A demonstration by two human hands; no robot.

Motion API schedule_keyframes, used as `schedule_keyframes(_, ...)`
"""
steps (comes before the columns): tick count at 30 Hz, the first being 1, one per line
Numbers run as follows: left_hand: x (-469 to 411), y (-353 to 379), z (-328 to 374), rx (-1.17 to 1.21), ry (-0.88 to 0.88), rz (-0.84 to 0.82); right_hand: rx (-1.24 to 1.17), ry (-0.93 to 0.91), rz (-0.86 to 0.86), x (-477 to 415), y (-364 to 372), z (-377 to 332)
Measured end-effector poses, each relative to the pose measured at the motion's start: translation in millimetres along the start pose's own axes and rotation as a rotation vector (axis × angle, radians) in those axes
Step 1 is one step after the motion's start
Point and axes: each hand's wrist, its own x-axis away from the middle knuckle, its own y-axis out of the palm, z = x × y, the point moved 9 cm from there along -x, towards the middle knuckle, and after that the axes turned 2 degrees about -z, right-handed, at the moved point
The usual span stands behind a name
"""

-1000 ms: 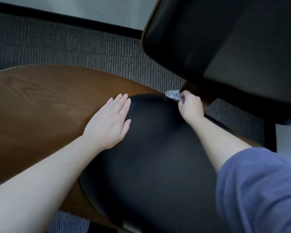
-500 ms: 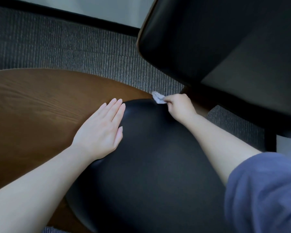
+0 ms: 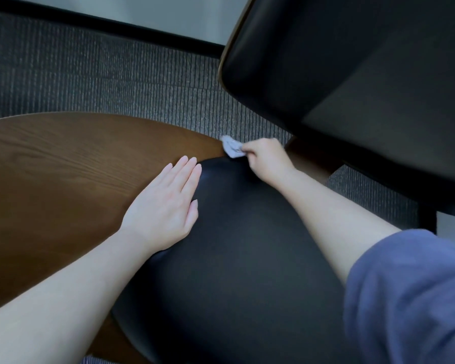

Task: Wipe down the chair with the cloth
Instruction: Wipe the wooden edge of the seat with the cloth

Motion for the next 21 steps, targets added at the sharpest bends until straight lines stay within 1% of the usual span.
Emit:
schedule_keyframes(2, -0.2, -1.4, -0.5, 0.031, -0.002, 0.011, -0.084, -0.034, 0.004, -11.3, 2.6, -25.0)
schedule_keyframes(4, 0.4, -3.2, -2.5, 0.080, -0.006, 0.024, -0.087, -0.012, 0.020, -13.9, 4.0, -20.8)
schedule_keyframes(8, 1.5, -7.0, -6.0, 0.136, -0.019, 0.035, 0.017, 0.165, -0.001, -7.2, 7.4, 17.6)
schedule_keyframes(10, 2.1, -7.9, -3.9, 0.115, -0.008, 0.028, -0.037, 0.118, 0.022, -13.9, 7.3, -6.9)
schedule_keyframes(13, 9.4, -15.8, -9.5, 0.064, -0.010, 0.040, -0.138, 0.033, 0.044, -24.2, 6.6, -43.6)
schedule_keyframes(15, 22.3, -23.9, -20.7, 0.013, -0.009, 0.042, -0.115, 0.078, 0.038, -26.8, 5.9, -38.4)
schedule_keyframes(17, 34.6, -32.3, -33.6, -0.083, 0.031, 0.039, -0.058, 0.116, 0.011, -29.5, 5.1, -36.6)
schedule_keyframes(21, 66.3, -52.8, -69.0, -0.274, 0.118, 0.006, -0.136, 0.002, 0.028, -36.1, 1.0, -93.4)
